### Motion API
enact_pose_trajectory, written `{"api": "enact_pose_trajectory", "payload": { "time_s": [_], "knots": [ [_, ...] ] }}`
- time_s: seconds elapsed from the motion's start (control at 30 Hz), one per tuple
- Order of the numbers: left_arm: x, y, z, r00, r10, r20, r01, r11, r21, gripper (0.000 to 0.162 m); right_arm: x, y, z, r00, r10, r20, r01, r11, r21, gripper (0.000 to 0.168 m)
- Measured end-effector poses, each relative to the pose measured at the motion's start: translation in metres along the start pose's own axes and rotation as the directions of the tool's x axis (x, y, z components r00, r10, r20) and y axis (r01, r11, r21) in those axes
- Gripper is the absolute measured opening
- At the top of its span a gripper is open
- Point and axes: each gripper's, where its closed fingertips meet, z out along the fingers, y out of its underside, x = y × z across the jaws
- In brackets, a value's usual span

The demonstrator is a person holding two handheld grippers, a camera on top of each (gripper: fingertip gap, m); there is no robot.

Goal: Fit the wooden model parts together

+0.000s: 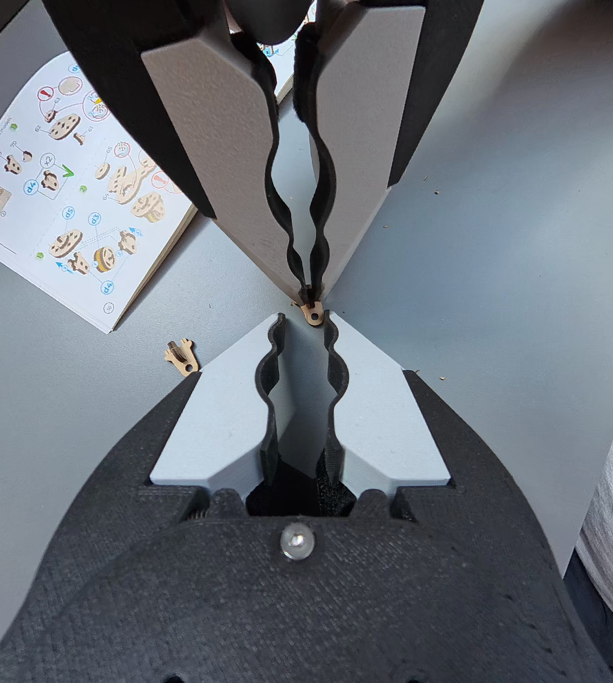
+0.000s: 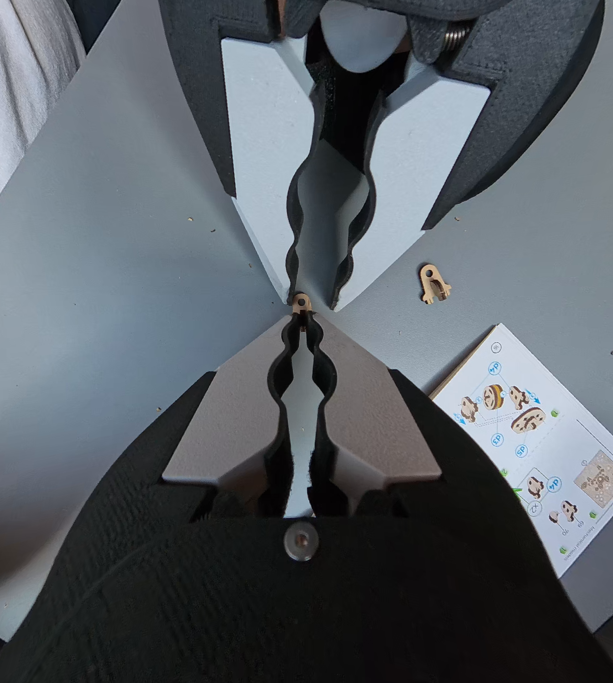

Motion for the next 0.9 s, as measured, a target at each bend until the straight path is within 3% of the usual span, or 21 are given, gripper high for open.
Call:
{"api": "enact_pose_trajectory", "payload": {
  "time_s": [0.37, 0.6, 0.9],
  "knots": [
    [0.005, -0.001, -0.004, 1.000, 0.015, -0.023, -0.015, 1.000, 0.019, 0.009, 0.000, 0.002, 0.000, 1.000, -0.007, -0.009, 0.006, 0.999, -0.050, 0.004],
    [0.002, -0.018, -0.044, 0.999, -0.047, 0.009, 0.044, 0.976, 0.213, 0.014, 0.000, 0.002, 0.001, 1.000, 0.002, -0.026, -0.005, 0.995, -0.098, 0.004],
    [-0.011, 0.007, -0.096, 0.985, -0.134, 0.108, 0.104, 0.964, 0.246, 0.012, 0.000, 0.004, 0.003, 0.999, 0.017, -0.047, -0.030, 0.956, -0.292, 0.003]
  ]
}}
